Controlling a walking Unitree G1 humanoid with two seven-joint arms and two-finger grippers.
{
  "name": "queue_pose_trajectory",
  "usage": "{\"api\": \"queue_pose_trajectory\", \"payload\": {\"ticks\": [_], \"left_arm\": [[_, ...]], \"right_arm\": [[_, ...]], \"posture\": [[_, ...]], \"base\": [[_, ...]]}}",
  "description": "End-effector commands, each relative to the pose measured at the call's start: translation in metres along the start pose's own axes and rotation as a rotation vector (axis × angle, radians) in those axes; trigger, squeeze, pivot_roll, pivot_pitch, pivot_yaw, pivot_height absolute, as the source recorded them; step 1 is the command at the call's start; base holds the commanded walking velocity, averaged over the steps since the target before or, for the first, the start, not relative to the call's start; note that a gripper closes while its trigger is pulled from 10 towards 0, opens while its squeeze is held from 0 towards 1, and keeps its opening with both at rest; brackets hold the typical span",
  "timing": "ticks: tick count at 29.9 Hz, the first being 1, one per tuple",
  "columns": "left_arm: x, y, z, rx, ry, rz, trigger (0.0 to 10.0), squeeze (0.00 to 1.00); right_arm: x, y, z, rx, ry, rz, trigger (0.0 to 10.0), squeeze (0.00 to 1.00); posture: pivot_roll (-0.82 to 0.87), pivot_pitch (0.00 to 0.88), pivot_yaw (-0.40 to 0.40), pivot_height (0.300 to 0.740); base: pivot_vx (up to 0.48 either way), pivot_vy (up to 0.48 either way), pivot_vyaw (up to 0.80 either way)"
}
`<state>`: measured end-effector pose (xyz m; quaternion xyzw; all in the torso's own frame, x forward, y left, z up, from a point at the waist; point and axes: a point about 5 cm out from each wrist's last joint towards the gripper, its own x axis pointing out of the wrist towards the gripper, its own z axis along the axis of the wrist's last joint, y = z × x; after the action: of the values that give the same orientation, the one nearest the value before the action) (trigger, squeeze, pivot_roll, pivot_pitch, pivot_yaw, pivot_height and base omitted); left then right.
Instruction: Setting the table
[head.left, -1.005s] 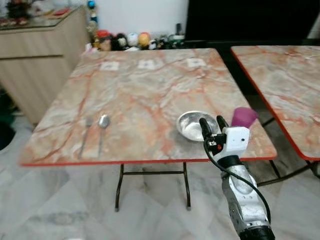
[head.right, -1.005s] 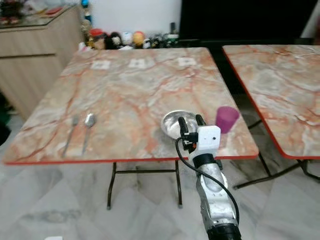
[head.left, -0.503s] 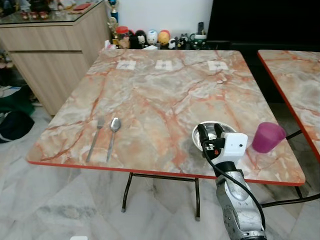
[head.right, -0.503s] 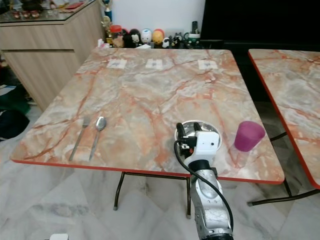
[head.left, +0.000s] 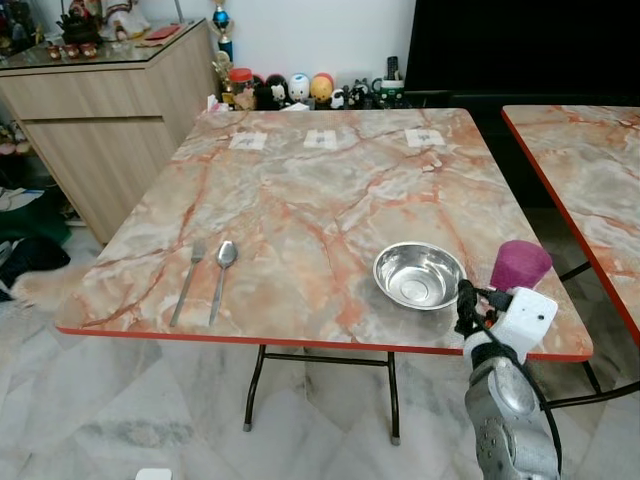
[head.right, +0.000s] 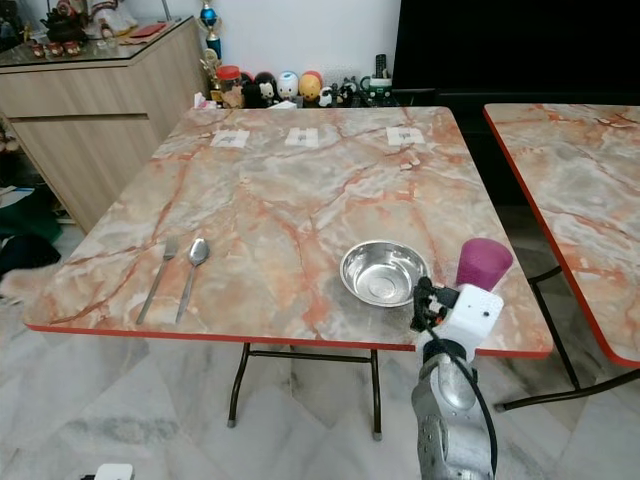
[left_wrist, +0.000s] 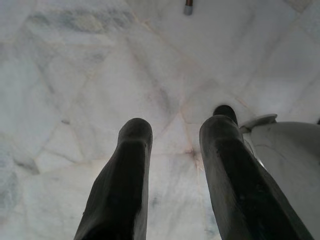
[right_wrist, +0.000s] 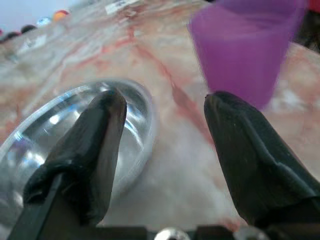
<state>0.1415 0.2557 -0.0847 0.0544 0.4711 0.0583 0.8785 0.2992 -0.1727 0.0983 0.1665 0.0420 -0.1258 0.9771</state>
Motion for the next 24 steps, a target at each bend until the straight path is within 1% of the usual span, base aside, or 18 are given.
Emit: {"api": "queue_pose_trajectory", "payload": {"ticks": [1, 2, 3, 5, 10, 12, 14, 16, 20, 21, 22, 24], "left_arm": [[-0.001, 0.005, -0.003, 0.005, 0.01, 0.007, 10.0, 0.0], [-0.001, 0.005, -0.003, 0.005, 0.013, 0.008, 10.0, 0.0], [-0.001, 0.006, -0.004, 0.003, 0.015, 0.01, 10.0, 0.0], [-0.002, 0.007, -0.004, 0.002, 0.018, 0.012, 10.0, 0.0], [-0.002, 0.007, -0.004, 0.0, 0.023, 0.016, 10.0, 0.0], [-0.001, 0.006, -0.005, -0.006, 0.025, 0.024, 10.0, 0.0], [-0.001, 0.005, -0.004, -0.007, 0.025, 0.027, 10.0, 0.0], [-0.001, 0.004, -0.005, -0.01, 0.025, 0.029, 10.0, 0.0], [-0.001, 0.003, -0.004, -0.01, 0.024, 0.026, 10.0, 0.0], [-0.001, 0.003, -0.004, -0.01, 0.024, 0.025, 10.0, 0.0], [-0.001, 0.003, -0.004, -0.01, 0.024, 0.025, 10.0, 0.0], [-0.001, 0.003, -0.004, -0.01, 0.023, 0.025, 10.0, 0.0]], "right_arm": [[0.006, 0.0, -0.006, 0.015, 0.05, -0.027, 10.0, 0.0], [0.009, -0.004, -0.007, 0.008, 0.062, -0.059, 10.0, 0.0], [0.012, -0.004, -0.009, 0.04, 0.081, -0.067, 10.0, 0.0], [0.014, -0.003, -0.012, 0.059, 0.112, -0.057, 10.0, 0.0], [0.017, -0.001, -0.013, 0.096, 0.129, -0.074, 10.0, 0.0], [0.018, 0.0, -0.014, 0.124, 0.142, -0.071, 10.0, 0.0], [0.02, 0.0, -0.016, 0.122, 0.163, -0.068, 10.0, 0.0], [0.02, 0.002, -0.019, 0.143, 0.186, -0.057, 10.0, 0.0], [0.022, 0.003, -0.022, 0.124, 0.206, -0.043, 10.0, 0.0], [0.022, 0.004, -0.022, 0.124, 0.209, -0.042, 8.0, 0.0], [0.022, 0.004, -0.022, 0.128, 0.21, -0.041, 0.2, 0.0], [0.023, 0.005, -0.023, 0.135, 0.213, -0.041, 0.0, 0.0]], "posture": [[-0.05, 0.0, 0.066, 0.74], [-0.05, 0.0, 0.066, 0.74], [-0.05, 0.0, 0.067, 0.74], [-0.05, 0.0, 0.068, 0.74], [-0.05, 0.0, 0.068, 0.74], [-0.04, 0.0, 0.065, 0.74], [-0.04, 0.0, 0.061, 0.74], [-0.04, 0.0, 0.061, 0.74], [-0.04, 0.0, 0.059, 0.74], [-0.04, 0.0, 0.058, 0.74], [-0.04, 0.0, 0.057, 0.74], [-0.04, 0.0, 0.057, 0.74]], "base": [[0.0, 0.0, 0.0], [0.0, 0.0, 0.0], [0.0, 0.0, 0.0], [0.0, 0.0, 0.0], [0.0, 0.0, 0.0], [0.0, 0.0, 0.0], [0.0, 0.0, 0.0], [0.0, 0.0, 0.0], [0.0, 0.0, 0.0], [0.0, 0.0, 0.0], [0.0, 0.0, 0.0], [0.0, 0.0, 0.0]]}}
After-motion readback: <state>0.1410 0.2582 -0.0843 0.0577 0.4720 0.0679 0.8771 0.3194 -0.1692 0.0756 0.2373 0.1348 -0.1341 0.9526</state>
